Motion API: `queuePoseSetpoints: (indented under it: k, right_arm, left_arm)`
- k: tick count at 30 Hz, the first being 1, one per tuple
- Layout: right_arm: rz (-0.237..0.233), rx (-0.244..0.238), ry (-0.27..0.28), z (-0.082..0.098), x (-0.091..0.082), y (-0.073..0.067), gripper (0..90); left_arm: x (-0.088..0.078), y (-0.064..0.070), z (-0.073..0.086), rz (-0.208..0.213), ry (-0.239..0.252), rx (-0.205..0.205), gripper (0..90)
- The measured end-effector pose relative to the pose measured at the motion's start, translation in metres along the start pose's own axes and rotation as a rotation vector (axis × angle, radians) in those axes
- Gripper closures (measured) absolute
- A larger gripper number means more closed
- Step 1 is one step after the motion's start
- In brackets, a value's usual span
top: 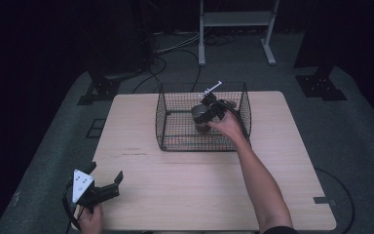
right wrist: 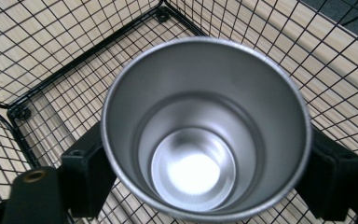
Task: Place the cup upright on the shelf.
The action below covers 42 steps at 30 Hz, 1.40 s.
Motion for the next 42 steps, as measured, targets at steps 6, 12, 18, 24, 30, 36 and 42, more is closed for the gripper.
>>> queuePoseSetpoints:
  k: [6,12,18,24,30,36,42]
  right_arm:
    - [-0.001,-0.008,-0.015,0.0029,0.0042,0.0002,16.6]
    - [0.004,-0.025,-0.031,0.0037,0.0041,-0.0010,16.4]
    - [0.006,-0.035,-0.035,0.0033,0.0046,-0.0017,15.0]
    - [0.004,-0.033,-0.031,0.0023,0.0038,-0.0024,13.8]
    - [0.001,-0.042,-0.031,0.0011,0.0026,-0.0050,13.1]
    - [0.005,-0.055,-0.044,0.0028,0.0011,-0.0052,12.4]
    - [0.009,-0.063,-0.047,0.0031,-0.0014,-0.0049,11.6]
  left_arm:
    - [-0.0005,-0.0004,-0.0002,-0.001,0.002,-0.001,0.0]
    - [-0.0003,-0.0004,-0.0005,-0.001,0.005,-0.001,0.0]
    - [-0.0007,-0.0010,-0.0005,-0.002,0.005,-0.002,0.0]
    - [-0.0010,-0.0015,-0.0006,-0.004,0.006,-0.005,0.0]
    - [-0.0006,-0.0007,-0.0010,-0.002,0.008,-0.001,0.0]
    - [-0.0006,-0.0009,-0.0011,-0.004,0.008,-0.003,0.0]
    - [-0.0003,-0.0006,-0.0013,-0.004,0.009,-0.003,0.0]
Point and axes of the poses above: each handheld gripper's, and its own axes: x roughly forward along the jaws, z roughly out of its underside, y roughly to its right, the point moved 8 cm from there along x, roughly forward along the jaws, and after that the axes turned 13 degrees about y, right-handed, at the moved point
